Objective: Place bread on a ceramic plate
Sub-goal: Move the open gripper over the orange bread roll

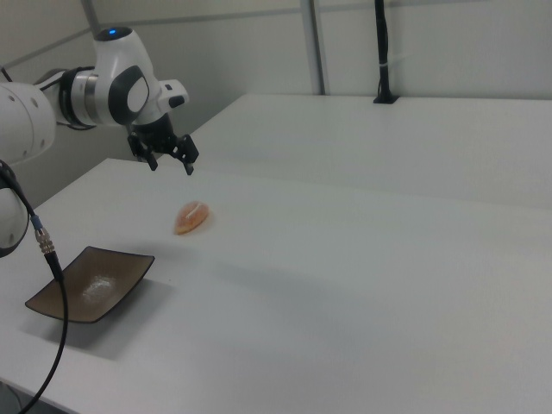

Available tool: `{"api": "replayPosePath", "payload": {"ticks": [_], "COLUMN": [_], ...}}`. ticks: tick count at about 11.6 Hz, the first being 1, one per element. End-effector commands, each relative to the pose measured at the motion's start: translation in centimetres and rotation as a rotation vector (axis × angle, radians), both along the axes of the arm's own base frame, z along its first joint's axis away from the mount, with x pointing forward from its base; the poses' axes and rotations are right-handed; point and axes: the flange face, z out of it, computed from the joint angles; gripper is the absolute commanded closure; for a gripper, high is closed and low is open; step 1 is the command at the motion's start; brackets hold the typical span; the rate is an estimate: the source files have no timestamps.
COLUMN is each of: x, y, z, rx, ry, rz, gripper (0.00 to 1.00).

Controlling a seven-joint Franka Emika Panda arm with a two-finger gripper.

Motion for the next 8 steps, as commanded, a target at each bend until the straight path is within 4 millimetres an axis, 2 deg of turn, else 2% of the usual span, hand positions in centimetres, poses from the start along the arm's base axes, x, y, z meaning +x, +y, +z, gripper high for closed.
{"api": "replayPosePath", "payload": {"ticks": [1, 4, 8], "x": [0.6, 1.3, 3.3], "y": [3.5, 5.6, 6.1], "z": [-2.6, -6.1, -10.6], "rx": [0.022, 0.001, -0.041], "ry": [-0.017, -0.067, -0.085], "rz": [-0.025, -0.065, -0.072], "gripper": [0.00, 0.00, 0.00]}}
